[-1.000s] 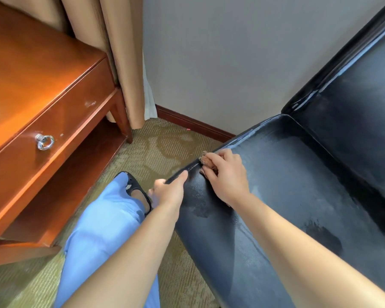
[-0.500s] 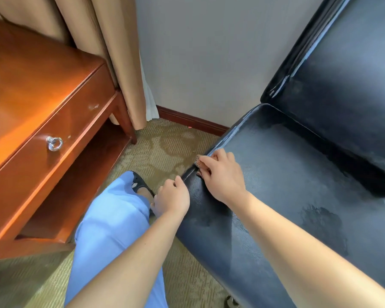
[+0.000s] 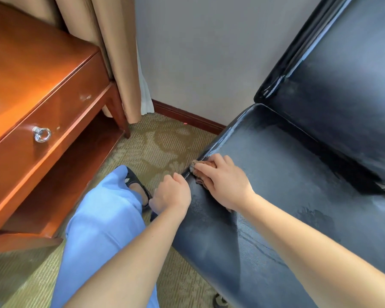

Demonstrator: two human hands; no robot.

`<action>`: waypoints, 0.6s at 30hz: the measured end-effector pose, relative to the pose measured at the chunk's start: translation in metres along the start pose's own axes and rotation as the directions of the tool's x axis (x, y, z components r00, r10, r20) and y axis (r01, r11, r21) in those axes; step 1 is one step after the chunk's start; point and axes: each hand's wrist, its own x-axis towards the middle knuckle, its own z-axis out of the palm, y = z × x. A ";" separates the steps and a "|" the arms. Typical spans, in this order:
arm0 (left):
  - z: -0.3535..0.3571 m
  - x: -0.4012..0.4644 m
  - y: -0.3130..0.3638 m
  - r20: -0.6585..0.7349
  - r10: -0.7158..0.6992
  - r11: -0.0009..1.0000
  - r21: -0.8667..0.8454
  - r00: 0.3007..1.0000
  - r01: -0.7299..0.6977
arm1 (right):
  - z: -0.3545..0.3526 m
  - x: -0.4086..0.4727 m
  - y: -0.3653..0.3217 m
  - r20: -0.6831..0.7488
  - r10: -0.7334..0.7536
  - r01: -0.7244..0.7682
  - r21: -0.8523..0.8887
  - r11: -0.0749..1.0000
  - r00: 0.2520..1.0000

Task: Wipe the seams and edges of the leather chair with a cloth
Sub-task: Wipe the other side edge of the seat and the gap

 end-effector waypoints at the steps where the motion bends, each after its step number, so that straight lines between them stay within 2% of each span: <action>1: 0.000 -0.001 -0.002 0.002 0.011 1.000 0.001 1.000 -0.011 | -0.001 0.003 0.001 -0.013 0.071 -0.071 -0.003 0.997 0.997; 3: 0.002 -0.006 -0.007 -0.015 0.058 0.998 0.020 0.998 -0.058 | 0.000 0.011 0.002 -0.033 0.247 -0.246 0.024 0.969 0.968; 4: 0.003 -0.009 -0.010 -0.033 0.082 0.996 0.030 0.996 -0.081 | 0.001 0.012 0.000 -0.039 0.275 -0.274 0.027 0.961 0.961; 5: 0.004 -0.013 -0.013 -0.050 0.096 0.995 0.037 0.994 -0.095 | 0.001 0.010 -0.003 -0.044 0.251 -0.250 0.020 0.968 0.967; 9: 0.009 -0.023 -0.015 -0.097 0.065 0.998 0.015 0.993 -0.064 | 0.000 -0.018 -0.008 0.000 -0.001 0.001 0.035 0.999 1.000; 11: 0.011 -0.026 -0.015 -0.121 0.050 0.999 0.001 0.991 -0.050 | -0.001 -0.022 -0.001 0.012 -0.048 0.048 0.006 0.999 0.999; 12: 0.012 -0.026 -0.016 -0.130 0.048 0.999 -0.011 0.990 -0.049 | -0.001 -0.018 0.001 -0.001 -0.011 0.011 -0.006 1.000 1.000; 15: 0.012 -0.022 -0.018 -0.131 0.049 0.998 -0.043 0.990 -0.055 | 0.001 0.005 0.007 -0.017 0.271 -0.271 0.020 0.962 0.962; 16: 0.012 -0.022 -0.018 -0.131 0.049 0.997 -0.046 0.990 -0.055 | 0.002 0.009 0.007 -0.017 0.304 -0.303 0.027 0.953 0.953; 18: 0.012 -0.023 -0.019 -0.143 0.048 0.997 -0.047 0.989 -0.055 | 0.003 0.007 0.000 -0.009 0.208 -0.208 0.034 0.978 0.978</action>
